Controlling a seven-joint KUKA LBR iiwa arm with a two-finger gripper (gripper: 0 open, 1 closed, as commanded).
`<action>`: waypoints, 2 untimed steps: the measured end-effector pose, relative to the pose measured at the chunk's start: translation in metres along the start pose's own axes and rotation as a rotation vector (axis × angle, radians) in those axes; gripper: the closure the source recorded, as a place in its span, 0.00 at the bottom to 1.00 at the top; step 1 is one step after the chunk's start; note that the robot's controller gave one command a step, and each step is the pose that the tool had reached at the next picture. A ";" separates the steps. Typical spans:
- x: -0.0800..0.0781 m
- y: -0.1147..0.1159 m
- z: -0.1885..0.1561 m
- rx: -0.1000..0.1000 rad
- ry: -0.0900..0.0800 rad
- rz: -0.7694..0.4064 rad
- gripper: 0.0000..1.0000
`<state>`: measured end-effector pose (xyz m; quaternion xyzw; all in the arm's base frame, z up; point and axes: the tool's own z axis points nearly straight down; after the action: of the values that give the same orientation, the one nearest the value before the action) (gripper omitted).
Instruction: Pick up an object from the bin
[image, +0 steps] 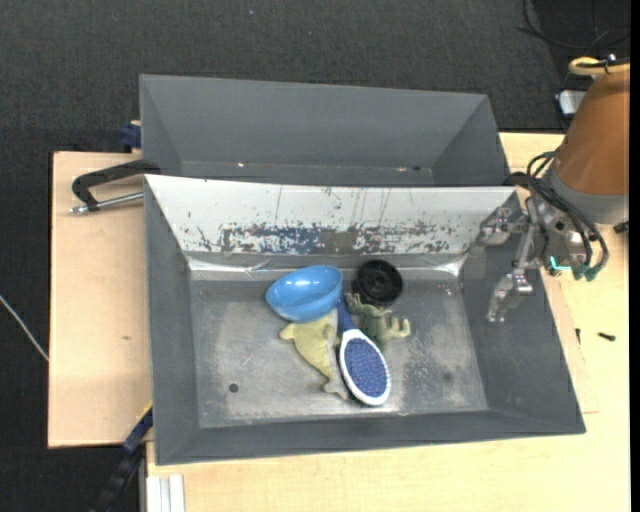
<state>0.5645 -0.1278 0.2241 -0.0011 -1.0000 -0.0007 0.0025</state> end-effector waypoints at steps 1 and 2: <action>0.045 0.078 0.155 -0.002 -0.009 0.191 0.00; 0.028 0.054 0.123 0.000 -0.013 0.313 0.00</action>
Offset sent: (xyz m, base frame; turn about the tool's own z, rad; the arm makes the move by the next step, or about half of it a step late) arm -0.0470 0.0757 -0.1541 0.1920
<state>0.5362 -0.0732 0.1018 -0.1570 -0.9876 -0.0004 -0.0041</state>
